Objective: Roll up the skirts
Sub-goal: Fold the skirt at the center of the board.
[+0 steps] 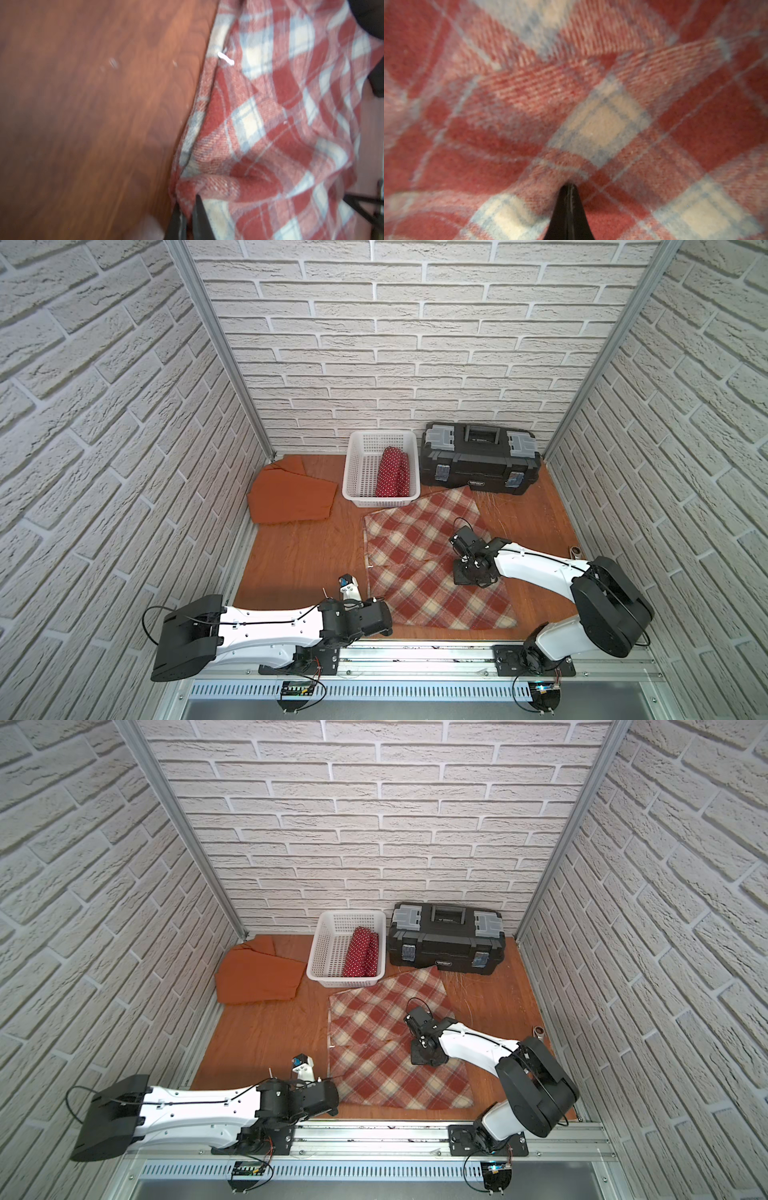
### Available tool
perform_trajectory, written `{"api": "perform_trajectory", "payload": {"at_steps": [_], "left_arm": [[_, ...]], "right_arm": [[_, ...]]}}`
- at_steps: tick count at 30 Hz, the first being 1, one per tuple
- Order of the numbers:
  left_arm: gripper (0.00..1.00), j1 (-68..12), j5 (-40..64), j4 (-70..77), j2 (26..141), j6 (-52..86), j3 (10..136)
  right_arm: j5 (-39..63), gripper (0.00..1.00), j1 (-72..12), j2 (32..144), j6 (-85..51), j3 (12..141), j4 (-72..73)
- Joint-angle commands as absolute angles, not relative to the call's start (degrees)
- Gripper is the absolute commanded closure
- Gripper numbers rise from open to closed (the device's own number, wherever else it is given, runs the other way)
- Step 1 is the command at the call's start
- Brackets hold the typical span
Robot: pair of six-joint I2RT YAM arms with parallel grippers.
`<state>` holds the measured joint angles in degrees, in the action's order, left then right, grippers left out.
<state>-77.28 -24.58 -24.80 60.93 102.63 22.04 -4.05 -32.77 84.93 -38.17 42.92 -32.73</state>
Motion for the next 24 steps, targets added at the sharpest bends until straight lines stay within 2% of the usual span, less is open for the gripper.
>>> {"api": "perform_trajectory", "payload": {"at_steps": [1, 5, 10, 13, 15, 18, 24], "left_arm": [[0.58, -77.4, -26.9, -22.1, 61.9, 105.6, 19.1], [0.75, -76.2, -28.5, -20.2, 60.1, 105.3, 16.7], [0.83, -73.1, -30.0, -19.7, 55.8, 100.2, 17.0], [0.99, -68.5, -29.2, -19.9, 54.4, 95.0, 18.1], [1.00, -64.9, -27.3, -18.8, 54.5, 91.9, 18.0], [1.00, -61.0, -25.5, -16.8, 55.3, 89.4, 17.2], [1.00, -58.5, -24.1, -12.7, 58.0, 86.5, 16.6]], "right_arm": [[-4.9, 0.96, -32.5, 83.1, -37.8, 41.1, -31.8], [-5.4, 0.96, -32.4, 81.8, -37.9, 40.8, -32.4], [-7.0, 0.95, -32.3, 80.3, -37.3, 42.4, -35.1], [-8.8, 0.87, -32.1, 77.2, -37.9, 43.4, -39.5], [-9.2, 0.76, -32.1, 73.3, -39.6, 42.6, -43.1], [-8.3, 0.65, -32.1, 66.2, -43.2, 39.2, -48.3], [-2.8, 0.62, -32.4, 55.4, -49.8, 30.9, -56.0]]}}
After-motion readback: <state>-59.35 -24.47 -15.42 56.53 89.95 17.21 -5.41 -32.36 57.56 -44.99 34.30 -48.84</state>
